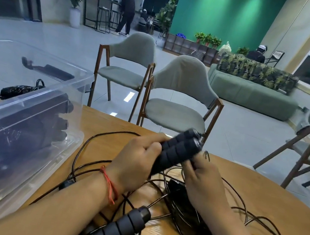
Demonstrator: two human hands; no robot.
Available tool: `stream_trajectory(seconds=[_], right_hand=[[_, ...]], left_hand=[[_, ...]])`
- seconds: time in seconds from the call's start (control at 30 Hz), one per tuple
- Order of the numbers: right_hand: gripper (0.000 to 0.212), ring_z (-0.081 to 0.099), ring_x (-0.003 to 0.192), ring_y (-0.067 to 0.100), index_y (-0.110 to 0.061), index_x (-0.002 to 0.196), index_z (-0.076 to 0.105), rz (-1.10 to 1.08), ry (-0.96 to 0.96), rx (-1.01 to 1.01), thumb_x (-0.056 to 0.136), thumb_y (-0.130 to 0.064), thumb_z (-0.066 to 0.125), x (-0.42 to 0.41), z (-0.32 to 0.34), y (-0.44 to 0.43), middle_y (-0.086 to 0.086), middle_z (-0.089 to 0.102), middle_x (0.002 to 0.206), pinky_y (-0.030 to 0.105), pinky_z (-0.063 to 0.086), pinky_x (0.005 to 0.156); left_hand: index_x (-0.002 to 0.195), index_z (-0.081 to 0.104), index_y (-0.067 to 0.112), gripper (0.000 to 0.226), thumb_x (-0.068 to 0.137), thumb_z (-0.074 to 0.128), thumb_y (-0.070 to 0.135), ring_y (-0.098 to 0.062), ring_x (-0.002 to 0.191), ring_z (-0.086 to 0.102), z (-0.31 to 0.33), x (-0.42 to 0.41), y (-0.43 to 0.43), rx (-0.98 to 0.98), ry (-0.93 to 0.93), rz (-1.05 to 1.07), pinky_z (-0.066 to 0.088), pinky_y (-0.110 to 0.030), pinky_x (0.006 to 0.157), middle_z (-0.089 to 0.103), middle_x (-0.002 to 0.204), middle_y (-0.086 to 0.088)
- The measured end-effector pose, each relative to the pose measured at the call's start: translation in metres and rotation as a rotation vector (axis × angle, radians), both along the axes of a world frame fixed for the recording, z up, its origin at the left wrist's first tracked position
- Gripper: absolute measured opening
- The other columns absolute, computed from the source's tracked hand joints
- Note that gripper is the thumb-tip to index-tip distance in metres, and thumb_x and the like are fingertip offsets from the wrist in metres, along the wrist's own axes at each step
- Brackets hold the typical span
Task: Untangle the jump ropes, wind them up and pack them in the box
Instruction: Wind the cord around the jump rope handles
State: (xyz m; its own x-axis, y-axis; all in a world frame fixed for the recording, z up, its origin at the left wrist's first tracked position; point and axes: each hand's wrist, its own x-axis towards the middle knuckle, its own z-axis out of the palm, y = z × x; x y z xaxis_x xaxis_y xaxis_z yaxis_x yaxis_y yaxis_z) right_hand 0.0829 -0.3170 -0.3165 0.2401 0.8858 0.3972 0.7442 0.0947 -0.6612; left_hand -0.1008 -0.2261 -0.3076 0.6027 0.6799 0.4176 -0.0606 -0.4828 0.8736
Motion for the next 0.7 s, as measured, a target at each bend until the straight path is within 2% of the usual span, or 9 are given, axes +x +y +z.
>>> stream_trajectory(seconds=[0.1, 0.2, 0.3, 0.53, 0.7], right_hand=[[0.014, 0.062, 0.085, -0.001, -0.040, 0.116, 0.063, 0.076, -0.193, -0.050, 0.110, -0.042, 0.050, -0.008, 0.001, 0.000, -0.020, 0.064, 0.081, 0.011, 0.042, 0.067], [0.019, 0.059, 0.091, -0.003, -0.041, 0.124, 0.060, 0.080, -0.253, -0.085, 0.112, -0.041, 0.046, -0.009, -0.003, -0.002, -0.025, 0.061, 0.086, 0.013, 0.041, 0.068], [0.021, 0.060, 0.092, -0.003, -0.043, 0.120, 0.063, 0.052, -0.288, -0.104, 0.112, -0.047, 0.044, -0.009, -0.001, -0.001, -0.024, 0.065, 0.091, 0.014, 0.040, 0.068], [0.025, 0.062, 0.083, 0.003, -0.038, 0.109, 0.066, 0.047, -0.299, -0.119, 0.109, -0.052, 0.046, -0.010, -0.001, -0.002, -0.017, 0.067, 0.081, 0.024, 0.048, 0.066], [0.030, 0.059, 0.076, 0.002, -0.039, 0.107, 0.064, 0.023, -0.407, -0.193, 0.110, -0.056, 0.039, -0.012, -0.001, -0.001, -0.016, 0.063, 0.079, 0.019, 0.040, 0.063]], left_hand=[[0.104, 0.064, 0.012, 0.044, 0.105, 0.036, 0.045, -0.015, 0.061, 0.055, 0.008, 0.000, 0.005, -0.443, -0.160, -0.024, 0.043, -0.025, 0.051, 0.062, 0.078, -0.008], [0.111, 0.064, 0.010, 0.052, 0.108, 0.031, 0.050, -0.014, 0.055, 0.051, 0.010, 0.001, 0.008, -0.763, -0.194, 0.029, 0.034, -0.025, 0.048, 0.063, 0.078, -0.009], [0.115, 0.065, 0.010, 0.055, 0.106, 0.031, 0.053, -0.014, 0.055, 0.051, 0.009, 0.003, 0.011, -0.828, -0.135, 0.086, 0.029, -0.024, 0.050, 0.061, 0.081, -0.005], [0.110, 0.058, 0.013, 0.046, 0.107, 0.032, 0.051, -0.015, 0.054, 0.051, 0.008, 0.003, 0.013, -0.860, -0.121, 0.091, 0.029, -0.022, 0.045, 0.052, 0.081, -0.005], [0.114, 0.063, 0.008, 0.047, 0.107, 0.034, 0.044, -0.016, 0.054, 0.052, 0.006, 0.000, 0.016, -0.844, -0.108, 0.081, 0.032, -0.023, 0.044, 0.057, 0.083, -0.010]])
